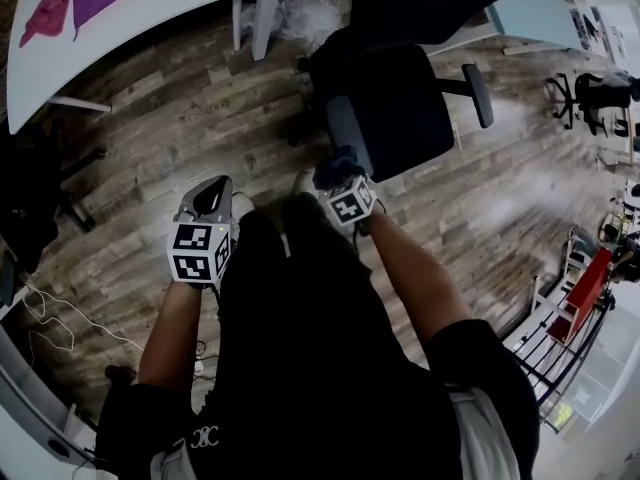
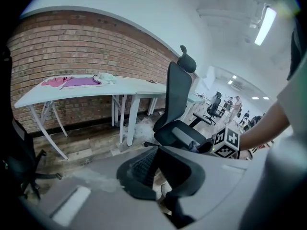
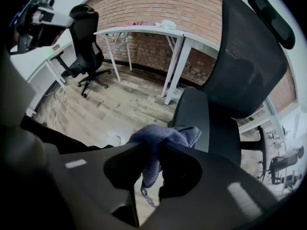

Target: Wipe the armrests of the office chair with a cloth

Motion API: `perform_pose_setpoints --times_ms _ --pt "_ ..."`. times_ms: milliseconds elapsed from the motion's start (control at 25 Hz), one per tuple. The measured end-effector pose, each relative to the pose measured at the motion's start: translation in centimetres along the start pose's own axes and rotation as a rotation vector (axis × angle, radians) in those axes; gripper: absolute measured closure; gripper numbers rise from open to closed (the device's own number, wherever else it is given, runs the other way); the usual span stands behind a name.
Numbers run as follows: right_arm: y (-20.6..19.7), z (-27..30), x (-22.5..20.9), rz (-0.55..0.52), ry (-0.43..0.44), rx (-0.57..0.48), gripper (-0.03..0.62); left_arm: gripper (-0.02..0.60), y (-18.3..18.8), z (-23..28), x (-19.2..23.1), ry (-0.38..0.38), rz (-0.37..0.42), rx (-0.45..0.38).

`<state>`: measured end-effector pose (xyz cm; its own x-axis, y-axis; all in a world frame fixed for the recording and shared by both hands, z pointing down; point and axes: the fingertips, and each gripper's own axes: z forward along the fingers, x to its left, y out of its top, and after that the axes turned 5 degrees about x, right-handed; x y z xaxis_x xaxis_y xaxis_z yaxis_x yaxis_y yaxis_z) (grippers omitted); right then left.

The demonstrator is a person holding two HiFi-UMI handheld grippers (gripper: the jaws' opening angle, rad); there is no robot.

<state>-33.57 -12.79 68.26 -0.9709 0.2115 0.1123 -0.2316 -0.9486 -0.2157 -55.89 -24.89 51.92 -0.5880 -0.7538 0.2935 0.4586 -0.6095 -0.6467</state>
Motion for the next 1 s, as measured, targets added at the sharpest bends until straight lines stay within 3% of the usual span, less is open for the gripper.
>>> perform_pose_setpoints --times_ms 360,600,760,1000 --pt "8.0 2.2 -2.4 -0.223 -0.003 -0.045 0.514 0.575 -1.2 -1.4 0.8 0.122 -0.111 -0.007" --pt "13.5 3.3 -5.6 -0.292 -0.005 -0.090 0.514 0.575 -1.8 -2.2 -0.4 0.202 -0.177 -0.009" --pt "16.3 3.8 -8.2 -0.269 -0.007 -0.115 0.514 0.575 -1.7 -2.6 -1.5 0.262 -0.210 -0.032" --pt "17.3 4.4 -12.6 -0.117 0.016 -0.112 0.513 0.575 -1.4 -2.3 -3.5 0.306 -0.248 -0.025"
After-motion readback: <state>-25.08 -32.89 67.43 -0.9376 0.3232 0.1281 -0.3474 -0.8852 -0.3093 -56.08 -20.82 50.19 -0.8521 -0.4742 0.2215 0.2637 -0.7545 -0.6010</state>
